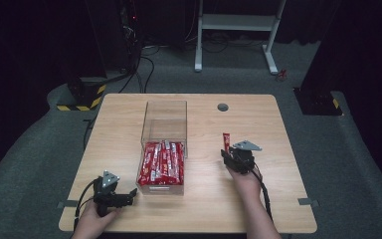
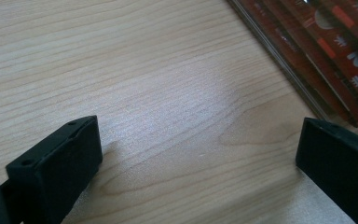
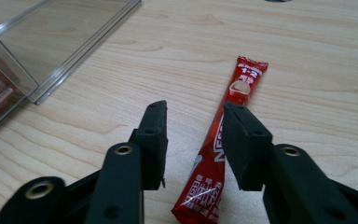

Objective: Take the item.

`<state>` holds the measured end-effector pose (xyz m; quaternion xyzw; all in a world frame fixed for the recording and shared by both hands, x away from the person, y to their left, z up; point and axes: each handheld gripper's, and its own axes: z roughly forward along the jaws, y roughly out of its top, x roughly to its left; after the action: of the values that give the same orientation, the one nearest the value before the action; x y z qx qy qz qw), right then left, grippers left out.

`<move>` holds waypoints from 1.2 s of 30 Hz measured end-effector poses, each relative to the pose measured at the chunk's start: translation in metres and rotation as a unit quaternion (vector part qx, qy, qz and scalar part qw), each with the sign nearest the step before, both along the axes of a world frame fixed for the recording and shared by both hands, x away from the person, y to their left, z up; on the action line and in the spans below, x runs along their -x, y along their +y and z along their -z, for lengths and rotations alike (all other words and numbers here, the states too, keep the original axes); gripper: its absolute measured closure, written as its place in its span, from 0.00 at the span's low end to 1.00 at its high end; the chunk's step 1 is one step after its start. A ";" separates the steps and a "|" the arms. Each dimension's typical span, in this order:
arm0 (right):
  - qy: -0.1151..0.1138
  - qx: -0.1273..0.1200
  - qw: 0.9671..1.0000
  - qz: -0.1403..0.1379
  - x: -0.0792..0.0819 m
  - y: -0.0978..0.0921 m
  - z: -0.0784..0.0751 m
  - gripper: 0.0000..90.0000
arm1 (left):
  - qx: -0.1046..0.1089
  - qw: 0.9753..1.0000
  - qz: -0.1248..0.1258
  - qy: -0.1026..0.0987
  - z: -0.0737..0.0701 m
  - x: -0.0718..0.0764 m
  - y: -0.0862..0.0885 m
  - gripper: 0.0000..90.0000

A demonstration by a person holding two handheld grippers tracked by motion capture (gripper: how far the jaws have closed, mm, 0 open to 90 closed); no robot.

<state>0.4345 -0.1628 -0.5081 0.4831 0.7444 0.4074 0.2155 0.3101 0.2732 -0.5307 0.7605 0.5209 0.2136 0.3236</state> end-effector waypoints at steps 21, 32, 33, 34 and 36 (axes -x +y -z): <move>-0.012 0.007 1.000 0.015 0.039 -0.020 -0.012 0.31 | -0.006 1.000 0.028 0.000 0.000 -0.006 0.001 0.01; 0.000 0.046 0.998 0.043 0.065 -0.054 0.000 0.28 | -0.009 0.999 0.035 0.002 0.000 -0.009 0.002 0.01; 0.002 0.046 0.998 0.045 0.067 -0.057 0.001 0.28 | -0.009 0.999 0.035 0.002 0.000 -0.009 0.002 0.01; 0.006 0.046 0.998 0.046 0.070 -0.060 0.002 0.28 | -0.009 0.999 0.035 0.002 0.000 -0.009 0.002 0.01; 0.009 0.054 0.997 0.046 0.076 -0.065 0.004 0.27 | -0.009 0.999 0.036 0.002 0.000 -0.009 0.002 0.01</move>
<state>0.3586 -0.2281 -0.5125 0.5079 0.7442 0.3524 0.2532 0.3192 0.2752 -0.5305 0.7818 0.4920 0.2055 0.3231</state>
